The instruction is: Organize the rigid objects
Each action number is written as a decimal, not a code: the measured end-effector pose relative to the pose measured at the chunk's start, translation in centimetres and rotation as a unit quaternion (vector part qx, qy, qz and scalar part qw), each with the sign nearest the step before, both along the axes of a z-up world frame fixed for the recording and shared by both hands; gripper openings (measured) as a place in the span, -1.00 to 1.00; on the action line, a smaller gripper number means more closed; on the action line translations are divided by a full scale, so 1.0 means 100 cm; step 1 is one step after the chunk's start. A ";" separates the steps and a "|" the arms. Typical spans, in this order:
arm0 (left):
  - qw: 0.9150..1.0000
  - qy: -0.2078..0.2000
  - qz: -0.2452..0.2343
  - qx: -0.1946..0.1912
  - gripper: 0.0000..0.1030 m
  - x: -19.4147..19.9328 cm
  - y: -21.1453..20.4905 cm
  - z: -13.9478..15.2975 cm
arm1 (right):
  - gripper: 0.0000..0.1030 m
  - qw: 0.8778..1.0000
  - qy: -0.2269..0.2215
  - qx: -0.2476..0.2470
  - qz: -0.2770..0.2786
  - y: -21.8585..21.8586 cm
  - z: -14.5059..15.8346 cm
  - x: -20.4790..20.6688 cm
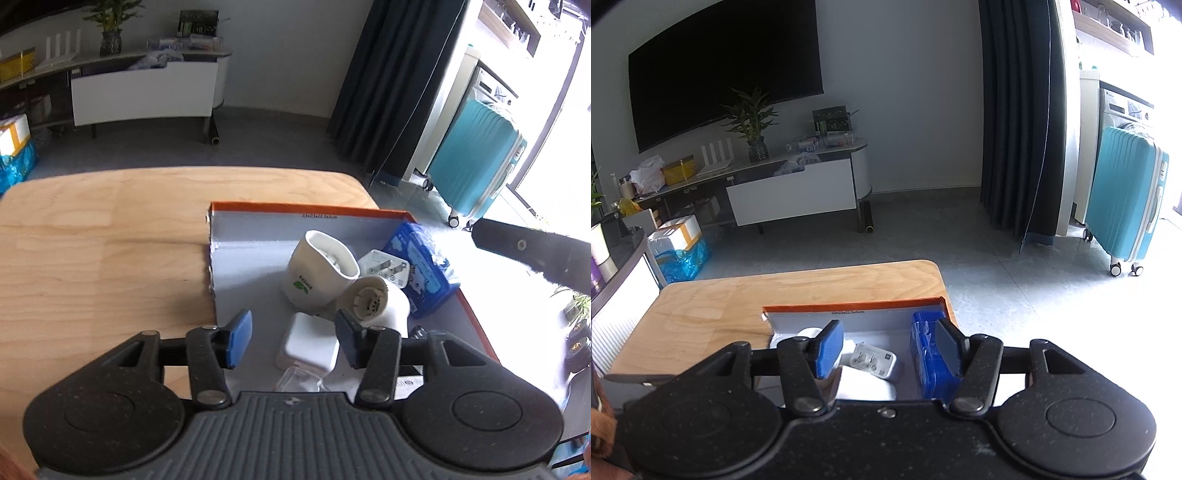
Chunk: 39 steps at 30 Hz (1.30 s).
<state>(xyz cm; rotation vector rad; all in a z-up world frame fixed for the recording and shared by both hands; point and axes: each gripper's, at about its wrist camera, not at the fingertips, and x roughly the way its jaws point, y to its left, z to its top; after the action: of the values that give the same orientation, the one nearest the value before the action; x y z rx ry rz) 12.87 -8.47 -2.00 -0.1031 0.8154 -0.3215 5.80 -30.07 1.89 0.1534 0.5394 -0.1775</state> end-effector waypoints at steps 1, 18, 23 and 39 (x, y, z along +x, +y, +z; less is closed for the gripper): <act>1.000 -0.003 0.002 0.004 0.18 -0.005 0.000 0.003 | 0.40 1.000 -0.001 -0.001 -0.002 0.001 0.001 -0.004; 0.998 -0.022 0.032 0.041 1.00 -0.085 -0.005 0.025 | 0.61 1.000 0.014 -0.006 -0.006 0.010 -0.001 -0.095; 0.997 -0.016 0.035 0.059 1.00 -0.099 -0.009 0.026 | 0.62 1.000 0.022 -0.003 -0.009 0.011 -0.008 -0.115; 0.995 -0.008 0.042 0.084 1.00 -0.135 -0.019 0.013 | 0.68 0.998 0.058 0.004 -0.006 0.015 -0.030 -0.157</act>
<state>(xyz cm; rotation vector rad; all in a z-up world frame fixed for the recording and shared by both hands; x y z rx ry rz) -0.64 -10.41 -0.72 0.0233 0.8160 -0.1722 -9.85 -28.55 -1.10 0.1548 0.6549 -0.1964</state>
